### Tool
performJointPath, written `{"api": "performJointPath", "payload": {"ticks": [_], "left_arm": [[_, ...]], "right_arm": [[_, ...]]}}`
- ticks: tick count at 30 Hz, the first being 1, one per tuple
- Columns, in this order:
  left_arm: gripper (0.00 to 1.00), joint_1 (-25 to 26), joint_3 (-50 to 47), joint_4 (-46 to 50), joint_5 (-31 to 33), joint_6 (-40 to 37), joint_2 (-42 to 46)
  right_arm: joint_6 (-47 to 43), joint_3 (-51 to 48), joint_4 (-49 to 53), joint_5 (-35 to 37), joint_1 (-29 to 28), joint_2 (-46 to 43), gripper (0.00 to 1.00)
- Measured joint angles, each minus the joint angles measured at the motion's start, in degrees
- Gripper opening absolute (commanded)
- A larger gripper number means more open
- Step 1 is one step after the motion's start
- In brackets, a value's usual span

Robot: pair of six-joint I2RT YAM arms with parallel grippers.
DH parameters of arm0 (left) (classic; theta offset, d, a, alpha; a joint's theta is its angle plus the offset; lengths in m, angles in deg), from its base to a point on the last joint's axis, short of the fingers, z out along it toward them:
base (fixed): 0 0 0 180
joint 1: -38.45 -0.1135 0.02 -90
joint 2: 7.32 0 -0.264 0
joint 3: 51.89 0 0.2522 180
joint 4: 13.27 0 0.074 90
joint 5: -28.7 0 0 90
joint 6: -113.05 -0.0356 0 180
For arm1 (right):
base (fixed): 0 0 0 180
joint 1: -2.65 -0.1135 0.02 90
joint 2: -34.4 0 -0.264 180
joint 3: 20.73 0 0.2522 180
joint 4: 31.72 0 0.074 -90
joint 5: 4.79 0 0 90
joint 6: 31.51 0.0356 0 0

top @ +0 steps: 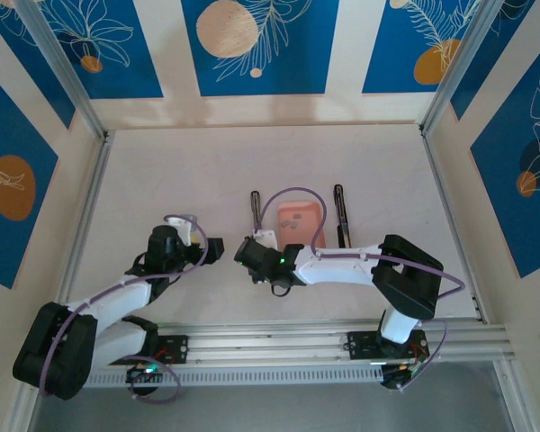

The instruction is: Load the staples into the stapler

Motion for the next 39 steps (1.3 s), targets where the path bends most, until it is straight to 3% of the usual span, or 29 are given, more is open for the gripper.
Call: {"api": "performJointPath", "payload": {"ticks": [24, 33, 39], "left_arm": [[0.99, 0.00, 0.00, 0.00, 0.00, 0.00, 0.02], [0.98, 0.00, -0.11, -0.59, -0.46, 0.24, 0.00], [0.97, 0.02, -0.37, -4.35, -3.21, 0.42, -2.19]], "right_arm": [[-0.50, -0.02, 0.44, 0.61, -0.26, -0.85, 0.25], [-4.09, -3.80, -1.81, 1.42, 0.46, -12.59, 0.33], [-4.57, -8.94, -7.10, -5.92, 6.16, -16.52, 0.37]]}}
